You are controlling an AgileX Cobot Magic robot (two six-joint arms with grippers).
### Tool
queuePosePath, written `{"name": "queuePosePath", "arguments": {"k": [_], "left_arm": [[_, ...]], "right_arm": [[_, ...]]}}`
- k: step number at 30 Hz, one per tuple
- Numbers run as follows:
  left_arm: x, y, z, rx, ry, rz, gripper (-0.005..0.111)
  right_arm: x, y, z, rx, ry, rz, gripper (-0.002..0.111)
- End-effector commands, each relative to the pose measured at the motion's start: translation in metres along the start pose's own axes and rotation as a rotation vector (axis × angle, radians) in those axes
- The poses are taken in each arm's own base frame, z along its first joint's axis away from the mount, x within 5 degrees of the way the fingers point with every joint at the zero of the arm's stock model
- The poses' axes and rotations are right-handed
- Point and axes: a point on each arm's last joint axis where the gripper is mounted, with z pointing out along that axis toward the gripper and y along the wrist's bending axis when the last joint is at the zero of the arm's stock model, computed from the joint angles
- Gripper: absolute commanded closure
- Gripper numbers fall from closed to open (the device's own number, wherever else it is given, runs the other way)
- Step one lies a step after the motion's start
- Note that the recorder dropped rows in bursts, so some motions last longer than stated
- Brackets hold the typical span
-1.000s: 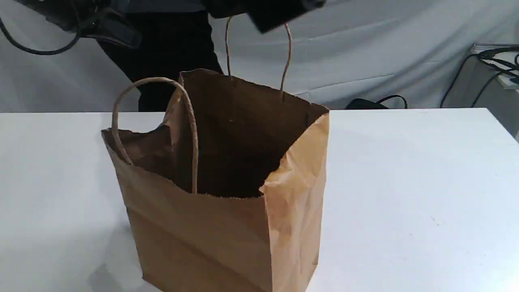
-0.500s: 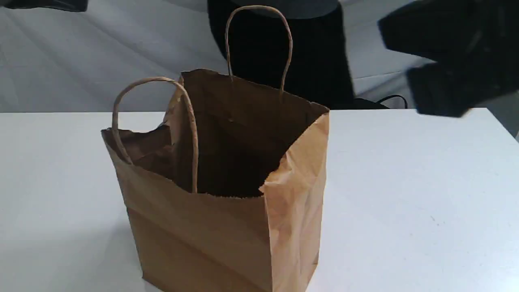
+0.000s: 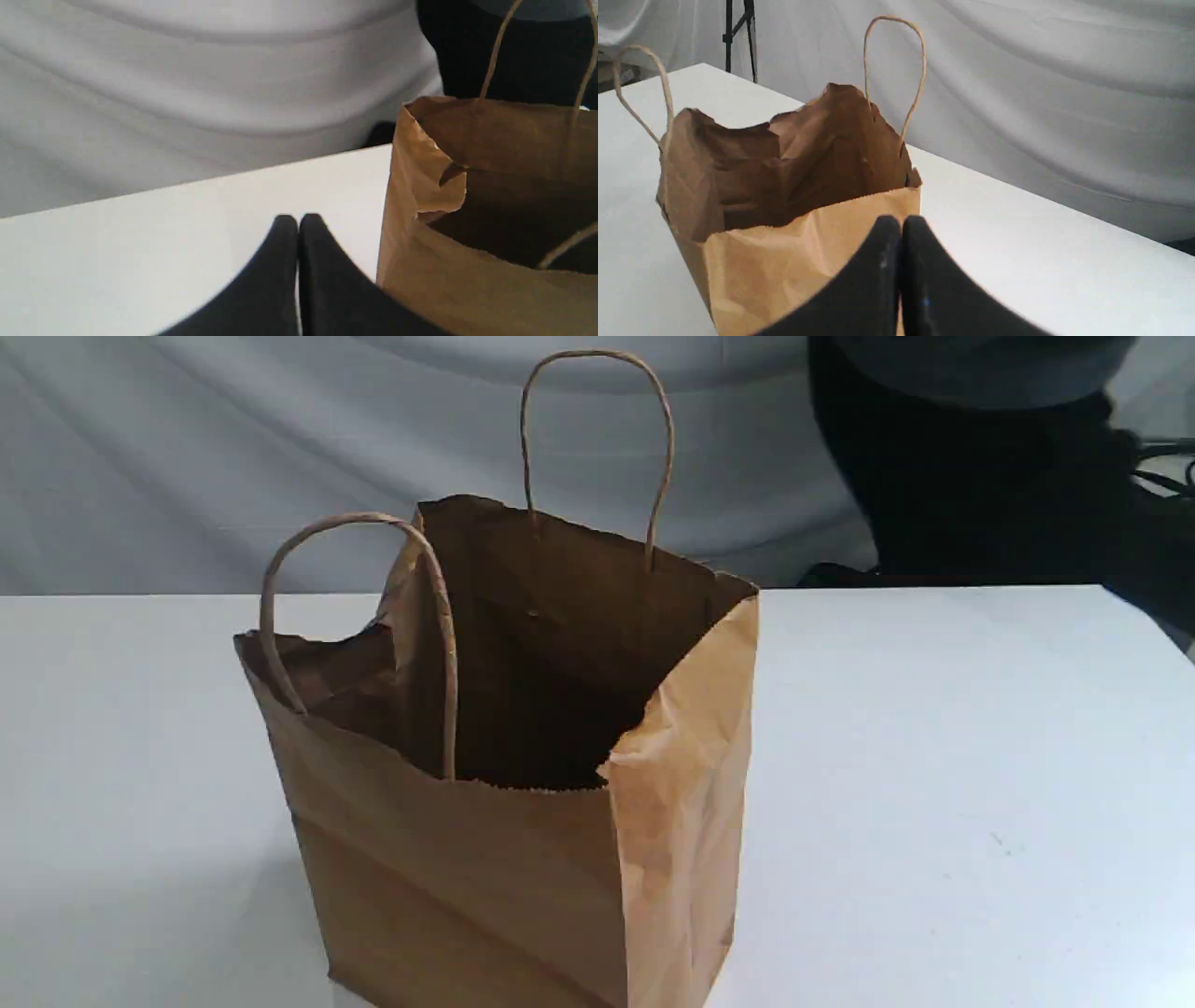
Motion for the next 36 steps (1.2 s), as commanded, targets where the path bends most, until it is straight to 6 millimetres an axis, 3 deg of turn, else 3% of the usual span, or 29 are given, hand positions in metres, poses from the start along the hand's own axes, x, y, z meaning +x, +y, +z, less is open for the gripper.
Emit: {"name": "queuePosePath", "arguments": {"k": [1,9,36], "left_arm": [[0.009,-0.002,-0.018,-0.054,-0.107,0.009,0.107],[0.014,-0.009,-0.043,-0.064,-0.211,0.026,0.107],[0.017,-0.013,-0.043,-0.014,-0.185,-0.005,0.107]], "right_arm": [[0.001,0.001,-0.001,-0.006,-0.013,-0.006,0.108],[-0.001,0.001,-0.001,-0.015,-0.037,-0.003,0.108],[-0.002,0.001,-0.004,-0.014,-0.047,-0.001,0.108]]}}
